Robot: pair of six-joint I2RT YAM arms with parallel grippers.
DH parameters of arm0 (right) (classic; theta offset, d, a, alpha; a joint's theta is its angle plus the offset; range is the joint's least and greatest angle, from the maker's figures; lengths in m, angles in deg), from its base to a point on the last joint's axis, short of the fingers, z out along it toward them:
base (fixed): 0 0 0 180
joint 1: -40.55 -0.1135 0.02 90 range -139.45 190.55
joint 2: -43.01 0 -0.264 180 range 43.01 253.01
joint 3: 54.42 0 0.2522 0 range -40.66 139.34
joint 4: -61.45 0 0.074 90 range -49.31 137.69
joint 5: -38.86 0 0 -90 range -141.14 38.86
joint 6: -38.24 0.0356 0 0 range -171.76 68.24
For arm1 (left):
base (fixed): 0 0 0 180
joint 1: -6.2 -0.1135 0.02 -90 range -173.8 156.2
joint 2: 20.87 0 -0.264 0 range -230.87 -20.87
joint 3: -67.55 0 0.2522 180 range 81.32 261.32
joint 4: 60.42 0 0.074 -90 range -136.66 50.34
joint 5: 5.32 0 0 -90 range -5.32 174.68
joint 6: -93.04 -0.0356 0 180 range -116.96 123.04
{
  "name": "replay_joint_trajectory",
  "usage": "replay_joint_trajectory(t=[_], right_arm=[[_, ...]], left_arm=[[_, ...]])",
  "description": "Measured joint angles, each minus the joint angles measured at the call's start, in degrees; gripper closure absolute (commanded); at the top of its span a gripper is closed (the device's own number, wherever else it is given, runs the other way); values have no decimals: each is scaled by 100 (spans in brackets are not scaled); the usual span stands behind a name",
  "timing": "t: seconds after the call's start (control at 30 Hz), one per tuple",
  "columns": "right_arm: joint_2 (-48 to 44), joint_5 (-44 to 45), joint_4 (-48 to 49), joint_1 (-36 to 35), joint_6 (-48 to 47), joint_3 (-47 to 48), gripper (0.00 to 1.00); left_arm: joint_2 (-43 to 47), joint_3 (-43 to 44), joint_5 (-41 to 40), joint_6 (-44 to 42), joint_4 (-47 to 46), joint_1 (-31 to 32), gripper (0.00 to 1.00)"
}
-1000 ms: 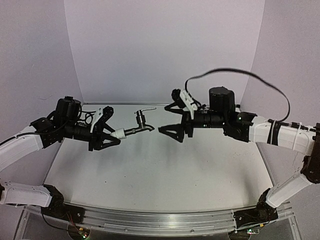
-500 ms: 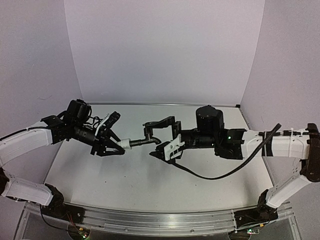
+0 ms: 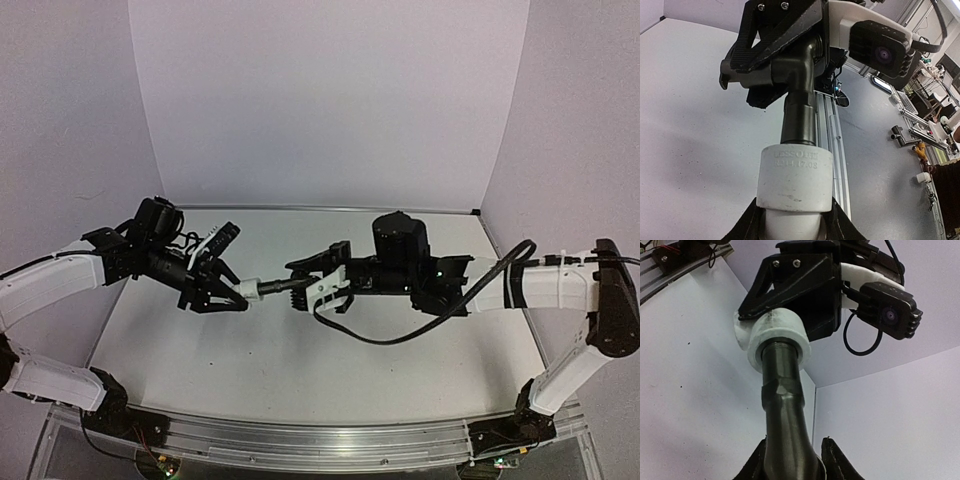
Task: Install the water faucets
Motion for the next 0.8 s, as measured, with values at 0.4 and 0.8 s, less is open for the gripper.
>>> replay_joint_trajectory(t=[0.4, 0.8], right_arm=[[540, -377, -1198, 303, 4802, 804, 95], [2333, -2995, -984, 1164, 10484, 2438, 40]], left_arm=[[186, 246, -2093, -408, -136, 194, 100], [462, -109, -4181, -395, -825, 184, 100]])
